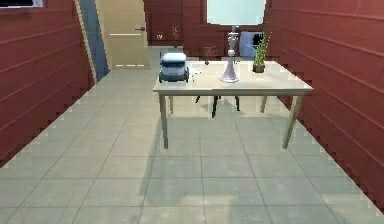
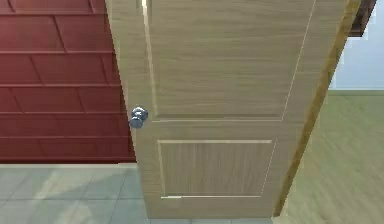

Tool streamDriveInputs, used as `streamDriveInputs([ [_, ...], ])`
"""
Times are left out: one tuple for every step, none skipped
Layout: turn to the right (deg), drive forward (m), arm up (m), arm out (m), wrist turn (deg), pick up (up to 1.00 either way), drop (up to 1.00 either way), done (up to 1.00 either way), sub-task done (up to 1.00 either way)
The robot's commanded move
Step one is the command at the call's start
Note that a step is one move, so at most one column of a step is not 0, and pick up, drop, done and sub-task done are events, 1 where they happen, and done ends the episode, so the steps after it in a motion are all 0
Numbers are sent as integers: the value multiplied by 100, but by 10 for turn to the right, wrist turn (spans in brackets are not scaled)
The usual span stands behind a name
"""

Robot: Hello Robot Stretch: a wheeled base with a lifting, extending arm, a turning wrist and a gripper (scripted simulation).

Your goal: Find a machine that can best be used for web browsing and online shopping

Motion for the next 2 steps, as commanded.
streamDriveInputs([
  [0,50,0,0,0,0,0,0,0],
  [-420,0,0,0,0,0,0,0,0],
])
